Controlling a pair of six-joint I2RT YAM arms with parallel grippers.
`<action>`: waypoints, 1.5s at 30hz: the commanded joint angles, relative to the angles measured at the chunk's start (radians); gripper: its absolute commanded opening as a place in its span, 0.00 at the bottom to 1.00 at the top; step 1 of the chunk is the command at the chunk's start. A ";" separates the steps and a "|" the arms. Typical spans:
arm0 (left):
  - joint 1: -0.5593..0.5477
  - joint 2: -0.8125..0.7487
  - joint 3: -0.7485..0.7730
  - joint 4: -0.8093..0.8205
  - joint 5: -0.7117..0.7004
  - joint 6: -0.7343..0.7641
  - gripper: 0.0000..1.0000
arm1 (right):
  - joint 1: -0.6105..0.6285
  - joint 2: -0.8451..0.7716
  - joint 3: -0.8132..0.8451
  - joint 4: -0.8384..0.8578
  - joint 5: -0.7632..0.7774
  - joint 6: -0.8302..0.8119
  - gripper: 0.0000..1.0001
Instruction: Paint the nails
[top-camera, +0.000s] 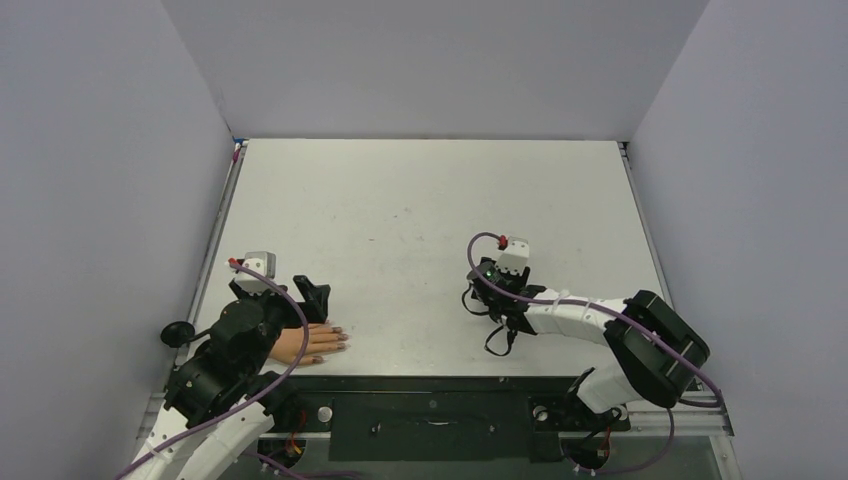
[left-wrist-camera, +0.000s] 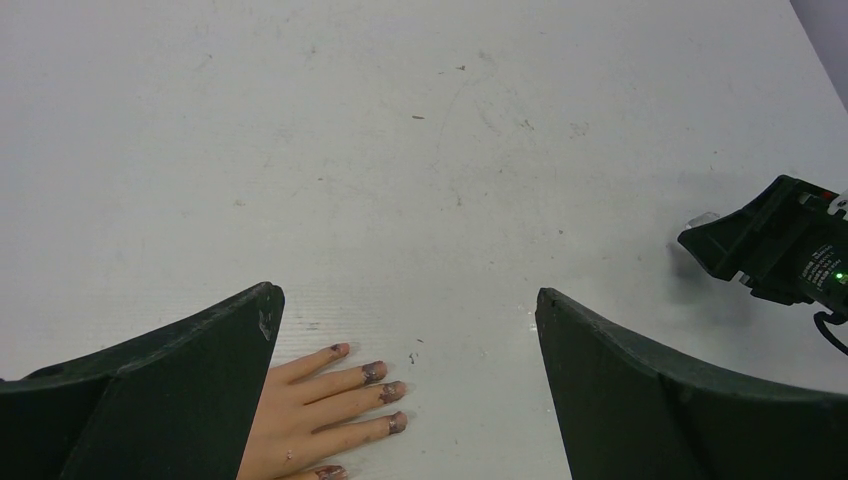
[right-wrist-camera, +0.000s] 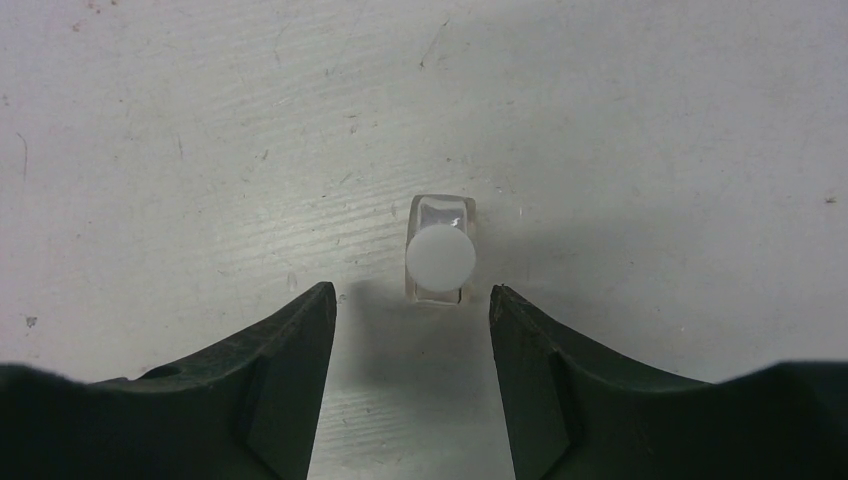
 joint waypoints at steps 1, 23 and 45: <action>0.001 -0.007 0.005 0.038 -0.002 0.003 0.96 | -0.010 0.033 0.046 0.038 0.031 0.035 0.53; 0.003 -0.006 0.006 0.036 -0.008 0.000 0.97 | -0.027 0.126 0.082 -0.007 0.077 0.067 0.38; 0.008 0.006 0.016 0.046 0.086 0.043 0.96 | 0.008 -0.022 0.186 -0.172 0.025 -0.157 0.00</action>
